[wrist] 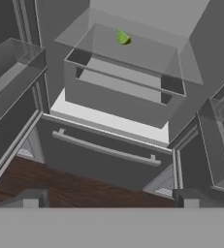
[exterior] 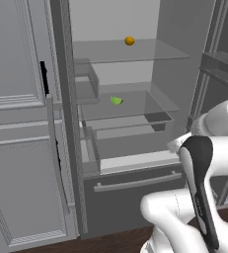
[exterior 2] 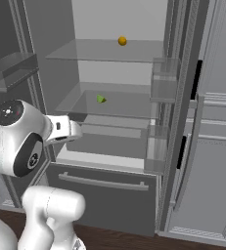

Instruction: Grab a lemon wedge from the fridge and one ice cube from the ice bowl, and put them in the glass of lemonade.

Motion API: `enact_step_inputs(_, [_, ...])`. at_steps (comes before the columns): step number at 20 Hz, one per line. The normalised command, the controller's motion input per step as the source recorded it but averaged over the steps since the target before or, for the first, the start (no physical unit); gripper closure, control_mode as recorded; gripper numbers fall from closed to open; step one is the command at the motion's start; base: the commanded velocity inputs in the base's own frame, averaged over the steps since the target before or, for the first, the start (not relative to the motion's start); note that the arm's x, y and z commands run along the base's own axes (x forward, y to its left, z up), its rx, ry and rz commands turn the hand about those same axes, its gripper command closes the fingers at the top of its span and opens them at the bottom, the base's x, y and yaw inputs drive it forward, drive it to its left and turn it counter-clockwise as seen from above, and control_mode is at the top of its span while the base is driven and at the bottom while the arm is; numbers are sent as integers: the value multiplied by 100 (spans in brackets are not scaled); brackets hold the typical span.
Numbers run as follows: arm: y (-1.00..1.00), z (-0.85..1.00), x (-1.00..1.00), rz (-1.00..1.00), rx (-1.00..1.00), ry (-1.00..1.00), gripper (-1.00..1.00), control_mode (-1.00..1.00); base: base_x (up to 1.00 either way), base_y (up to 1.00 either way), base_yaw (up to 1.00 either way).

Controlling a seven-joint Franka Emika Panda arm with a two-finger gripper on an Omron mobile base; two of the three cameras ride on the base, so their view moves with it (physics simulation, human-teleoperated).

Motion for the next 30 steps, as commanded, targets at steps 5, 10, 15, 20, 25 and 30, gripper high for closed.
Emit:
enact_step_inputs(5, [-1, -3, -3, 0, 0, -12, -100, -100, 0, 0, 0])
enact_step_inputs(10, [0, 0, 2, 0, 0, -1, -100, 100, 6, 0, 0])
enact_step_inputs(15, [0, 0, 0, 0, 0, 0, -100, 100, 75, 0, 0])
enact_step_inputs(20, [0, 0, 0, 0, 0, 0, -100, 100, 71, 0, 0])
enact_step_inputs(25, [0, -9, 4, 0, 0, -1, -100, -100, 27, 7, 0])
enact_step_inputs(30, [0, -47, -4, 0, 0, 0, -100, -100, 0, 0, 0])
